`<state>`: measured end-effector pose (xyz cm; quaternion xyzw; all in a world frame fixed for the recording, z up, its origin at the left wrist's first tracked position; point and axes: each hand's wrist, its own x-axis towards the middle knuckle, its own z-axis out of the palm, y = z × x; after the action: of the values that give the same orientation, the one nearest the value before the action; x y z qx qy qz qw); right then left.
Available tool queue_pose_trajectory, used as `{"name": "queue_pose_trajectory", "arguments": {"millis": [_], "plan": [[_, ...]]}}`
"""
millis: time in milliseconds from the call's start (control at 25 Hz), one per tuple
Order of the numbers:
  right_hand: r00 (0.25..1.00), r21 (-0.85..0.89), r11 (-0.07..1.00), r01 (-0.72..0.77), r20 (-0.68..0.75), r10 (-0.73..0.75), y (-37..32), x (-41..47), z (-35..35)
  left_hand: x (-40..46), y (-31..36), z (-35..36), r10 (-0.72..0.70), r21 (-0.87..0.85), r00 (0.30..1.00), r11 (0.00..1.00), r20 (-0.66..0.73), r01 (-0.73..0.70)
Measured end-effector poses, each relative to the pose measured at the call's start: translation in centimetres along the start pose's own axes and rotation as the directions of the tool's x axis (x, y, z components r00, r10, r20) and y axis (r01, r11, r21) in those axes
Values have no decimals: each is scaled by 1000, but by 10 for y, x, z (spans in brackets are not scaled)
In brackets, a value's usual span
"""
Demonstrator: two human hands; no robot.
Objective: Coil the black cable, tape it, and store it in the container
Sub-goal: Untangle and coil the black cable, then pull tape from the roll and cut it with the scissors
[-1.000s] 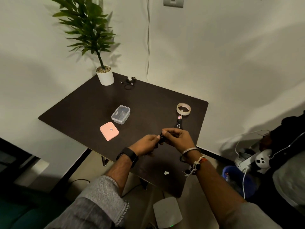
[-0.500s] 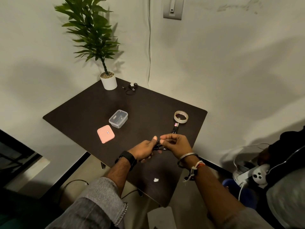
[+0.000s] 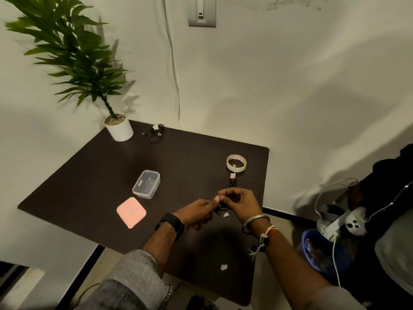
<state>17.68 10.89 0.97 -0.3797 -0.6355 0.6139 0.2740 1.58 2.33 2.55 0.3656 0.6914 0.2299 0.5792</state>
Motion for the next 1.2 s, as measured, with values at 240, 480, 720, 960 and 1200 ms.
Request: {"name": "queue_pose_trajectory", "arguments": {"millis": [240, 480, 720, 960, 1200], "plan": [[992, 27, 995, -101, -72, 103, 10, 18, 13, 28, 11, -28, 15, 329, 994, 943, 105, -50], [960, -61, 979, -196, -216, 179, 17, 49, 9, 48, 5, -39, 164, 267, 985, 953, -50, -145], [895, -461, 834, -304, -439, 83, 32, 109, -22, 49, -14, -57, 242, 161, 933, 965, -268, -204], [917, -749, 531, -397, -343, 203, 44, 157, -36, 54, -15, -61, 155, 87, 937, 987, -312, -134], [923, -835, 394, -383, -366, 120, 47, 166, -42, 68, -4, -46, 177, 93, 938, 983, -299, -156]]}}
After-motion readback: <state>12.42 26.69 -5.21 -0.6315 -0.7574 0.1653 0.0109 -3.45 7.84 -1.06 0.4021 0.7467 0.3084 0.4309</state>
